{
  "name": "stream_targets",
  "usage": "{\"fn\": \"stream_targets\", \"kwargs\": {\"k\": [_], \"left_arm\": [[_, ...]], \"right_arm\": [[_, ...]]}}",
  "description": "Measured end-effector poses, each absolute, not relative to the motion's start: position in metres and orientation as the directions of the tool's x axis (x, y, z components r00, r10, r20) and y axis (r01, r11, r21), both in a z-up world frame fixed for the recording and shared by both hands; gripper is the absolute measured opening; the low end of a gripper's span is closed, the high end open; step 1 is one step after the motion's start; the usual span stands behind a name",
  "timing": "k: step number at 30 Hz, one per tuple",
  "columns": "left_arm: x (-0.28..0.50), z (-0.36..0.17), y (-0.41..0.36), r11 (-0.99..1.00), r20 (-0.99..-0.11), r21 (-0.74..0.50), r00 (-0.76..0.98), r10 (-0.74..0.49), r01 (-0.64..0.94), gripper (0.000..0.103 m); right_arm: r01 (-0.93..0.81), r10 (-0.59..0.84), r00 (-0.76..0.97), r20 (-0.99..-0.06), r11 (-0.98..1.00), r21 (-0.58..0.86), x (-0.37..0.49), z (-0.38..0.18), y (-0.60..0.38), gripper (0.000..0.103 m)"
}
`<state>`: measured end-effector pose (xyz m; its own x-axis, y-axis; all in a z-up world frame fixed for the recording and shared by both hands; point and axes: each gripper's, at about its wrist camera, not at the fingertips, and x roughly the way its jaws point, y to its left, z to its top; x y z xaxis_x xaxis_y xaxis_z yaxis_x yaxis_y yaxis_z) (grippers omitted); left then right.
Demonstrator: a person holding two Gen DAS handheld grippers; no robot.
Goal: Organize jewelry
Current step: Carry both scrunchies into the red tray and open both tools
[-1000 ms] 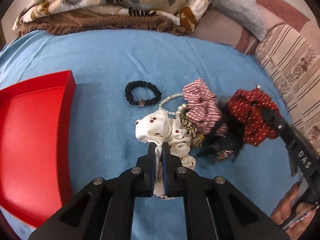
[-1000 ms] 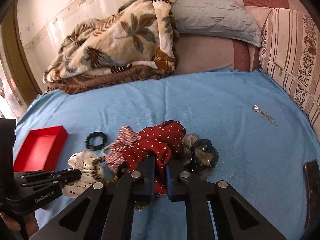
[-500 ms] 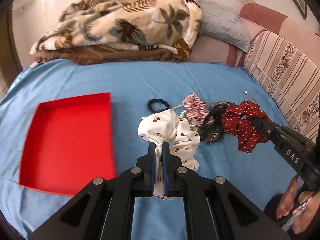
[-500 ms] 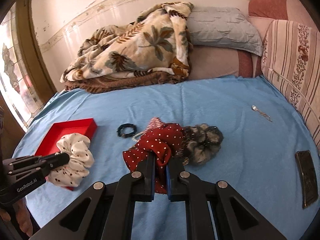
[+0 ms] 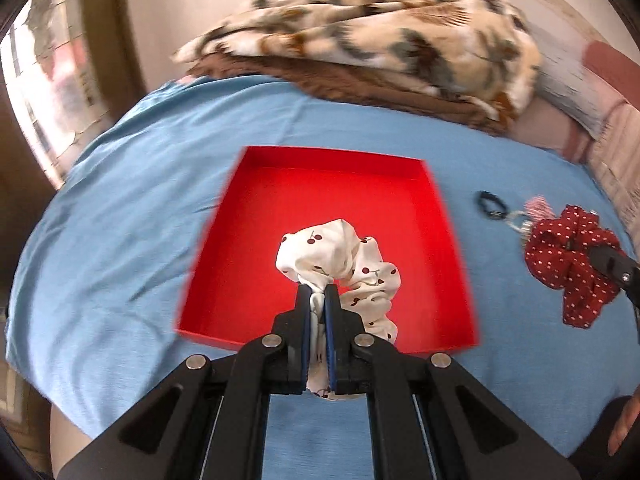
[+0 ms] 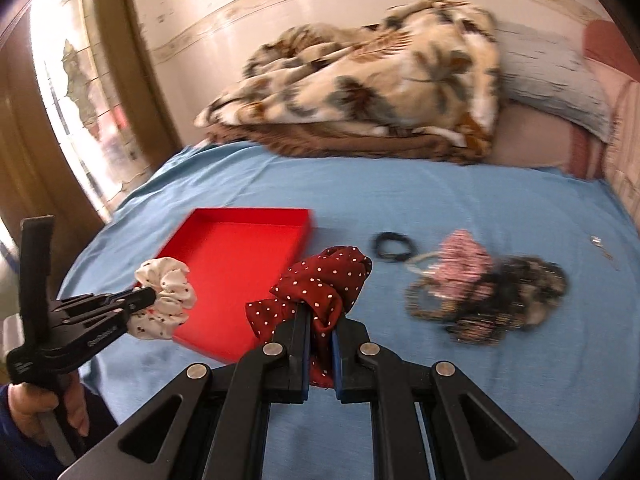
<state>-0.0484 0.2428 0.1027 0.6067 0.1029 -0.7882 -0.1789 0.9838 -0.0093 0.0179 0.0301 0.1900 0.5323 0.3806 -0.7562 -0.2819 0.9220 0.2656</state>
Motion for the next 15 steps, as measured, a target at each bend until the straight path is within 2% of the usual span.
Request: {"fn": "stream_targets", "kwargs": {"k": [8, 15], "left_arm": [[-0.04, 0.078, 0.293, 0.968, -0.819, 0.002, 0.556, 0.145, -0.249, 0.007], [-0.032, 0.061, 0.313, 0.962, -0.835, -0.017, 0.533, 0.135, -0.272, 0.009]], "right_arm": [[-0.371, 0.463, 0.426, -0.777, 0.873, 0.317, 0.036, 0.16, 0.106, 0.009], [-0.38, 0.393, 0.381, -0.837, 0.892, 0.246, 0.045, 0.125, 0.133, 0.009]]}}
